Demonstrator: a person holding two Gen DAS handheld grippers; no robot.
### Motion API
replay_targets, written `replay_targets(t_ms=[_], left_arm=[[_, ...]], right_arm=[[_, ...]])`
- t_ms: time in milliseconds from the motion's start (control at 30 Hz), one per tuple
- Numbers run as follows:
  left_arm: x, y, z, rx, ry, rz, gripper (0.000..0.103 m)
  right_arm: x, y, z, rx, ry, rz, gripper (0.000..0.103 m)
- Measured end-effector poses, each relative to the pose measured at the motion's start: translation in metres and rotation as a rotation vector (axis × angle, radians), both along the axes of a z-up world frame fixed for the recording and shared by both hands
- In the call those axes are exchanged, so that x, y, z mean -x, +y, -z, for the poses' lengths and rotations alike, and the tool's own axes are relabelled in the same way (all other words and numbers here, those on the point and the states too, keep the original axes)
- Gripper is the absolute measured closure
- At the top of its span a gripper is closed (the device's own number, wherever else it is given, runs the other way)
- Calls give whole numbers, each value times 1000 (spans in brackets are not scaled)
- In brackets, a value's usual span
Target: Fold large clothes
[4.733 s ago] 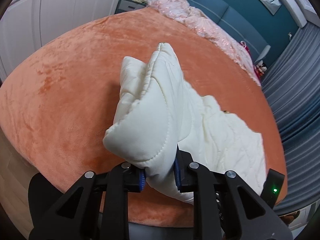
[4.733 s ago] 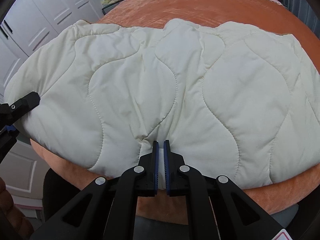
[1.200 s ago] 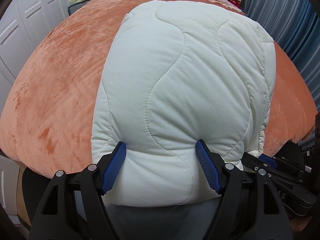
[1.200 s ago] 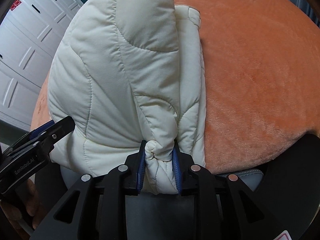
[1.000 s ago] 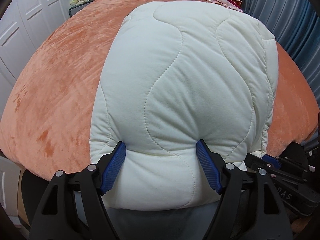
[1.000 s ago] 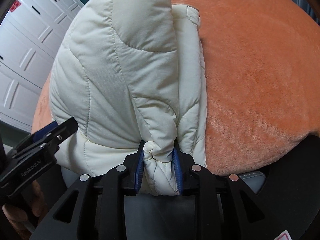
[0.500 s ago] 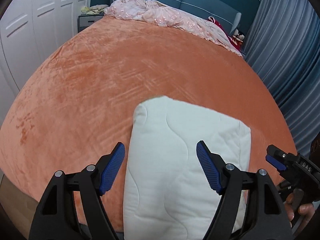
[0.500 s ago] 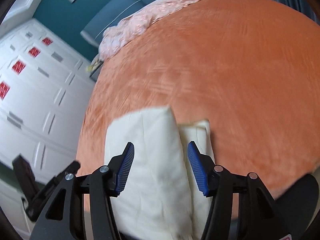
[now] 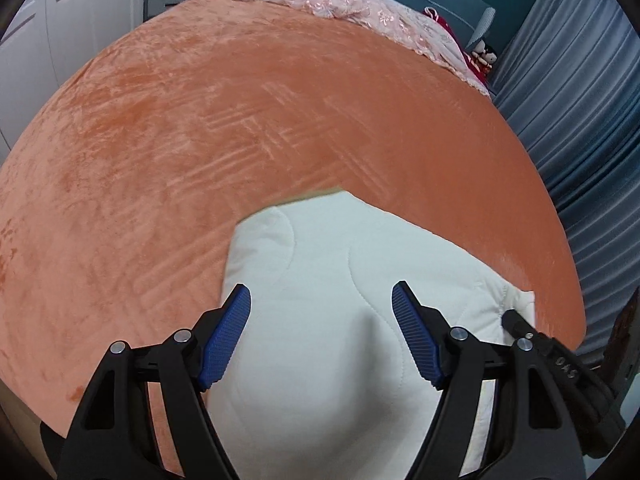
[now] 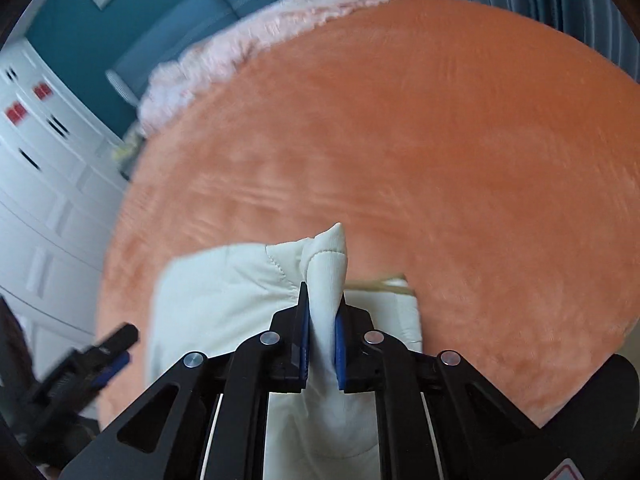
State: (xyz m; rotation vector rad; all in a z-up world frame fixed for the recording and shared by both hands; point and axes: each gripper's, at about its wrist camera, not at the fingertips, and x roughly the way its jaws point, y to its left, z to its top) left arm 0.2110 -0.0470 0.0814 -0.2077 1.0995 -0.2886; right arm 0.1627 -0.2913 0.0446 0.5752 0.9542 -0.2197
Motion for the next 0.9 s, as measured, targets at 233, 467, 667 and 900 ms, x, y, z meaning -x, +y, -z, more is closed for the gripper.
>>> replay_targets(t_ms=[233,467,667,900], left_arm=[[4,-32,41,-136,-76,35,26],[3,-36,72,-171,-134,13,15],[-1,-39,86,-198,-158,-5,14],[-1,-43,93,-242,-183,-24,14]], right_arm=[[-10,1,49,71,60,-76,90],[-18,1,79,83,43,-125,84],[-23,5,89,98,23,-133,84],[-24,4,94,89,-2,-129,84]])
